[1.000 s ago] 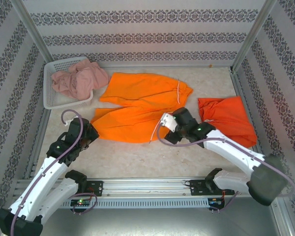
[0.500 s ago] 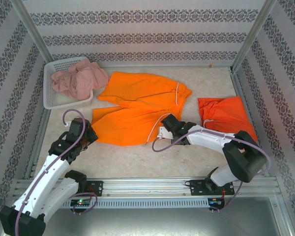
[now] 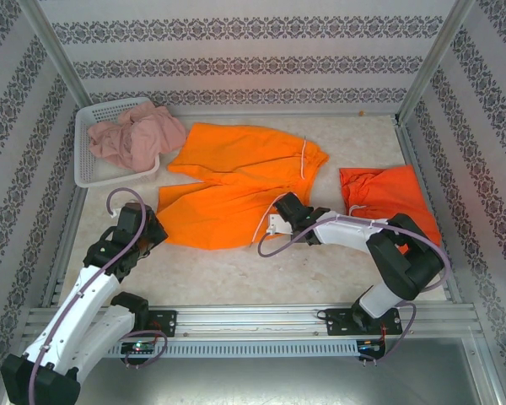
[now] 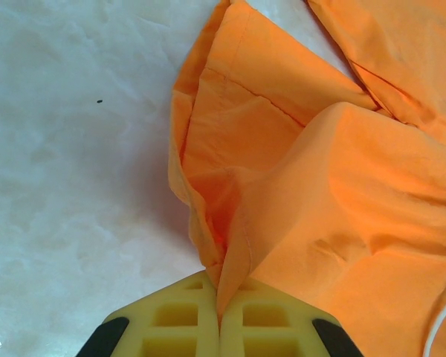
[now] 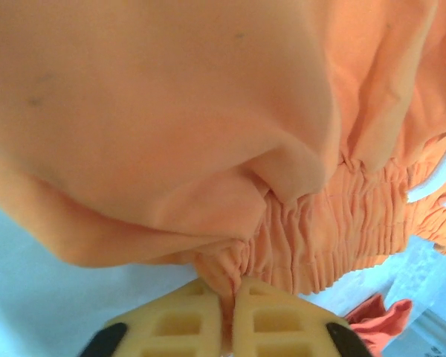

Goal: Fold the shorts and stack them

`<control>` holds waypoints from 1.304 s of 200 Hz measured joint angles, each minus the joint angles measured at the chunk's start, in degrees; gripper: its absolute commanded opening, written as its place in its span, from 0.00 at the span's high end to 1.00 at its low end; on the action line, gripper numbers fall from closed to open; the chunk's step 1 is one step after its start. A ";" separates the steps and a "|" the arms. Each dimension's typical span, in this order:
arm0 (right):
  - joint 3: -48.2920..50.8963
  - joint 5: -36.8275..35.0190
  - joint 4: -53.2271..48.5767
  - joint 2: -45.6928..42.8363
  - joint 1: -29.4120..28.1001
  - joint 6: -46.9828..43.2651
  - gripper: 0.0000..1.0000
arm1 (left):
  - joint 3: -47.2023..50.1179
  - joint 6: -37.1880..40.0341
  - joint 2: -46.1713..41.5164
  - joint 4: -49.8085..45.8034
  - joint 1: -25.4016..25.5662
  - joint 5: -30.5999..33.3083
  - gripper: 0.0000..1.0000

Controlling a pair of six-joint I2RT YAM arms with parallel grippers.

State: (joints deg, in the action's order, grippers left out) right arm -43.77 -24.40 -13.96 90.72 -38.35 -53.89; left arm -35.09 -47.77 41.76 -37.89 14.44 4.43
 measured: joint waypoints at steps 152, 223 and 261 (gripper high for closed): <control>-3.85 12.63 -14.40 -27.12 2.49 7.26 1.00 | -17.11 7.54 1.70 -6.34 -4.07 1.11 1.00; -21.00 18.60 -15.67 -14.05 11.50 12.11 1.00 | -39.69 11.28 30.45 -3.43 -7.04 -3.89 1.00; -44.00 19.58 -15.28 -0.72 16.61 16.46 1.00 | -70.71 13.16 53.83 -2.27 -10.51 -5.99 1.00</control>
State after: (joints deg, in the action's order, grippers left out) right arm -87.77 -4.82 -29.23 90.00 -21.74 -37.43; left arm -105.80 -34.61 95.59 -40.16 3.92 -1.56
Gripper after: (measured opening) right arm 0.052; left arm 0.042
